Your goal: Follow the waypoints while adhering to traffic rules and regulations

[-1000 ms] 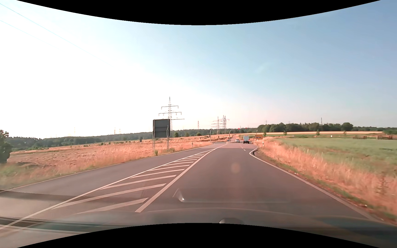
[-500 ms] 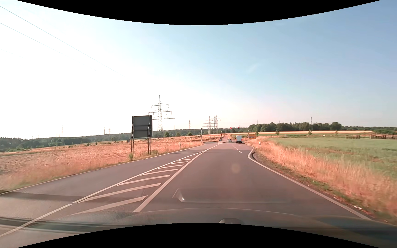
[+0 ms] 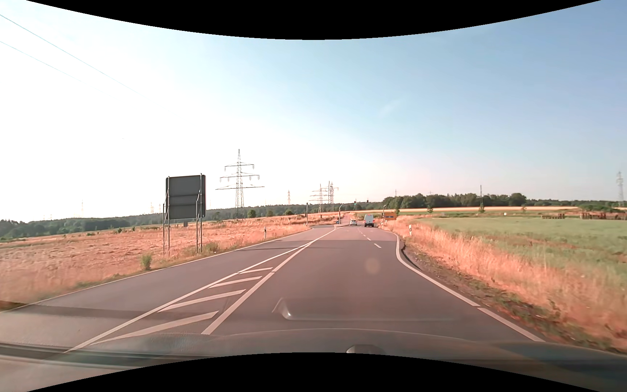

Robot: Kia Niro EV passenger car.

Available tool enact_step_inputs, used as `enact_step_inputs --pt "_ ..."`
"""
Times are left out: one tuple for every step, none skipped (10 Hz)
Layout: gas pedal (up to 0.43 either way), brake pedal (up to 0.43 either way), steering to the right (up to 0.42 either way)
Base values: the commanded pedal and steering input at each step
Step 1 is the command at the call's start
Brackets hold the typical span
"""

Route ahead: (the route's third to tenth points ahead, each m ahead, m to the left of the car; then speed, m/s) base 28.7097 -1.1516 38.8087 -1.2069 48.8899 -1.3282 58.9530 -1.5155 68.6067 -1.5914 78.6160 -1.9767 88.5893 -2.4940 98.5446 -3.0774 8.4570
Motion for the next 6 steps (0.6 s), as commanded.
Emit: enact_step_inputs --pt "0.000 0.000 0.021" --pt "0.000 0.000 0.020" --pt "0.000 0.000 0.019" --pt "0.000 0.000 0.018" --pt "0.000 0.000 0.017" --pt "0.000 0.000 0.013"
